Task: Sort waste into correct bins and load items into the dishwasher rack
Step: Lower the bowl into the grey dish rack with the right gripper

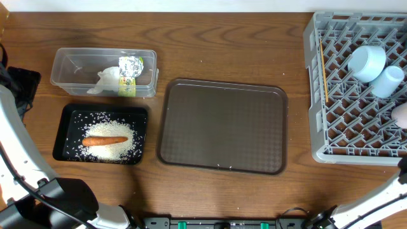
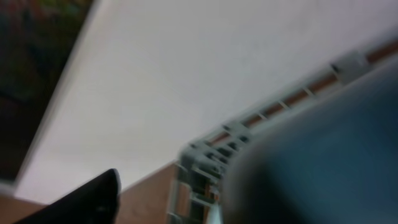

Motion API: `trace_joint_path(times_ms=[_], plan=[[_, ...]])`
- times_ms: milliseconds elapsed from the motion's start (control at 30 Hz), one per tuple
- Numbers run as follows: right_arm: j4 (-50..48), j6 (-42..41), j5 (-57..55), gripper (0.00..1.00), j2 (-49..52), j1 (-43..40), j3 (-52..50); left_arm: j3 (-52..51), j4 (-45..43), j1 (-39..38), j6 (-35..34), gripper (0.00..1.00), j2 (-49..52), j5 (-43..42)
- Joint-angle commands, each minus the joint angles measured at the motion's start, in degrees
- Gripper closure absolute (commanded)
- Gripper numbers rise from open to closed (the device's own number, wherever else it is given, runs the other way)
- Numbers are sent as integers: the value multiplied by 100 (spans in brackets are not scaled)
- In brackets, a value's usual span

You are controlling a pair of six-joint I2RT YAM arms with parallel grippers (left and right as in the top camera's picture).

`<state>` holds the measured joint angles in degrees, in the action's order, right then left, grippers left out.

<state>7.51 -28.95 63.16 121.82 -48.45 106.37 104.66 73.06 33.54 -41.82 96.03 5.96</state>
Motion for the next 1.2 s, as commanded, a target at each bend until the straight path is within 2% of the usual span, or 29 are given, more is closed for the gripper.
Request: trace_joint_path(times_ms=[0, 200, 533, 633, 733, 833, 1000, 1167], plan=[[304, 219, -472, 1, -881, -24, 55, 17, 4, 20, -28, 2, 15, 7], [1346, 1204, -1241, 1, -1530, 9, 55, 17, 4, 20, -28, 2, 15, 7], [1926, 1794, -1386, 1, -1532, 184, 55, 17, 4, 20, -28, 2, 15, 7], [2168, 2090, -2151, 1, -1532, 356, 55, 17, 4, 20, -28, 2, 15, 7], [2507, 2557, -3449, 1, -1530, 702, 55, 17, 4, 20, -28, 2, 15, 7], [2787, 3185, -3786, 1, -1530, 1106, 55, 17, 4, 20, -28, 2, 15, 7], [2122, 3040, -3904, 1, -1464, 1602, 55, 17, 4, 20, -28, 2, 15, 7], [1801, 3744, -5904, 1, -1054, 2339, 125, 17, 4, 20, -28, 2, 15, 7]])
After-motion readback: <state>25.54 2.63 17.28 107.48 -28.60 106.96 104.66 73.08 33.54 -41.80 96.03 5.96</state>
